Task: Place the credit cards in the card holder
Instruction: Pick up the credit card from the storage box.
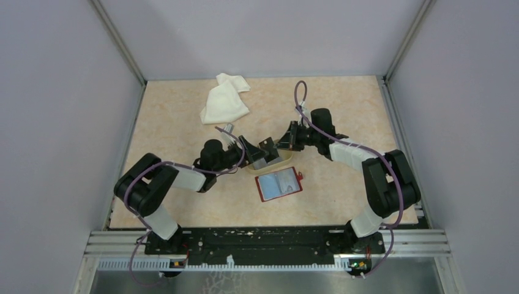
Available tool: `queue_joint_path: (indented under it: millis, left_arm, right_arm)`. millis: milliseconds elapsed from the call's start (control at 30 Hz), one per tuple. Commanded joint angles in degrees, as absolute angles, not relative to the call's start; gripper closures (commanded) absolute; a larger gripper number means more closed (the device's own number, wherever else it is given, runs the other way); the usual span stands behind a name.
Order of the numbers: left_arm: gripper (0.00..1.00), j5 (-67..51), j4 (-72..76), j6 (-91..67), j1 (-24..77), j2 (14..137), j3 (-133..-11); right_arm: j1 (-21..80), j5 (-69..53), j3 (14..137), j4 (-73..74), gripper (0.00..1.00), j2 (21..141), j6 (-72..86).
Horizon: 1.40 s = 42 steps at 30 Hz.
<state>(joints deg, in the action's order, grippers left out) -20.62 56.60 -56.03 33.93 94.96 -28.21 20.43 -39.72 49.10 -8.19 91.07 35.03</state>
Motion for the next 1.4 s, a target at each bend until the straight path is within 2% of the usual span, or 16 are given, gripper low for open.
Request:
queue_joint_path:
  millis: [0, 667, 867, 1033, 1233, 1367]
  left_arm:
    - [0.21, -22.02, 60.02, -57.89, 33.6, 97.12, -30.31]
    - [0.21, -22.83, 67.47, -64.11, 33.66, 103.81, -32.75]
    - [0.27, -23.31, 68.68, -65.01, 33.61, 104.7, -33.27]
    - [0.28, -23.52, 68.81, -65.45, 33.62, 105.37, -33.83]
    - [0.41, -23.93, 70.46, -66.52, 33.66, 106.43, -33.99]
    - [0.6, -24.04, 71.25, -67.06, 33.66, 106.93, -34.01]
  right_arm:
    - [20.0, -41.85, 48.86, -11.99, 1.0, 88.77, 36.04]
    - [19.95, -44.91, 48.52, -13.62, 1.0, 90.55, 38.35]
    - [19.96, -44.11, 48.69, -12.83, 1.0, 91.59, 37.74]
    - [19.96, -42.83, 49.07, -11.54, 1.0, 92.39, 36.78]
    - [19.98, -41.79, 49.35, -10.5, 1.0, 93.28, 35.92]
    - [20.08, -41.36, 49.45, -10.08, 1.0, 93.73, 35.61]
